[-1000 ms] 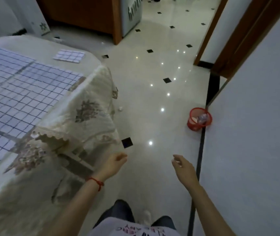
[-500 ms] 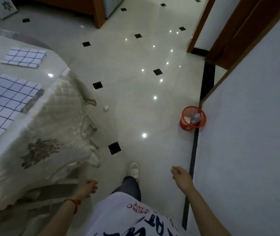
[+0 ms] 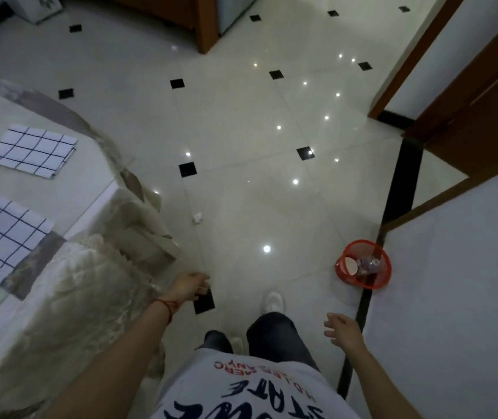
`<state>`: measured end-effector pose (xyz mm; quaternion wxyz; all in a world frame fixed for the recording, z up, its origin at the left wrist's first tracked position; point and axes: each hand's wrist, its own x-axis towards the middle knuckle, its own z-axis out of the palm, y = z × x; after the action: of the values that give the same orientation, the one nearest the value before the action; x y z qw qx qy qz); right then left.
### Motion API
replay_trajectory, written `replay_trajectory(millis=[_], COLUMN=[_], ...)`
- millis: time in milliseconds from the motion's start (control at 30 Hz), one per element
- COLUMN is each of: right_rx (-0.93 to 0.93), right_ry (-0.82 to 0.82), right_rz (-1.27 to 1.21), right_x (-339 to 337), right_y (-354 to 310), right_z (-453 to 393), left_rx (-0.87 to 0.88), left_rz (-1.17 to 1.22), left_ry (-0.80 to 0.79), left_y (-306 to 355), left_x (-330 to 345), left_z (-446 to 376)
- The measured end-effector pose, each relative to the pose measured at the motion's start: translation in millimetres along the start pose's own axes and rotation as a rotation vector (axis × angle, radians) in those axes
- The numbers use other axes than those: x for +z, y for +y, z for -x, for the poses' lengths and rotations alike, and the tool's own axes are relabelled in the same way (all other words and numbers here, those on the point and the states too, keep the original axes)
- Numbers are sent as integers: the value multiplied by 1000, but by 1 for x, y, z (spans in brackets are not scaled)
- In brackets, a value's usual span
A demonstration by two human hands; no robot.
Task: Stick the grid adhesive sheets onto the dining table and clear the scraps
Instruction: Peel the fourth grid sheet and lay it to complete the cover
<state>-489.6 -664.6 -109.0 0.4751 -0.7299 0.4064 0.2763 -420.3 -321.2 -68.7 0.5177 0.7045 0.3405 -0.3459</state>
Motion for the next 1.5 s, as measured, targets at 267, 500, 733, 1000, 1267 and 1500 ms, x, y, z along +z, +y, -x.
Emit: replay_trajectory(millis=[267, 500, 733, 1000, 1267, 1500], right_rx=[-91, -325, -431, -413, -425, -586], right_ry=[-113, -266, -427, -465, -532, -780], right_rz=[155, 327, 480, 701, 847, 1038], right_x=[-26, 21, 107, 166, 221, 329], right_y=[-159, -339, -444, -517, -576, -627], right_z=[-118, -163, -185, -215, -221, -184], left_rx=[-93, -320, -486, -432, -216, -26], left_rz=[233, 549, 918, 1096, 1037, 1029], left_ry=[181, 253, 346, 396, 425, 591], left_y=[84, 77, 64, 136, 228, 264], left_x=[-3, 11, -4, -66, -133, -166], left_z=[-56, -53, -76, -132, -159, -137])
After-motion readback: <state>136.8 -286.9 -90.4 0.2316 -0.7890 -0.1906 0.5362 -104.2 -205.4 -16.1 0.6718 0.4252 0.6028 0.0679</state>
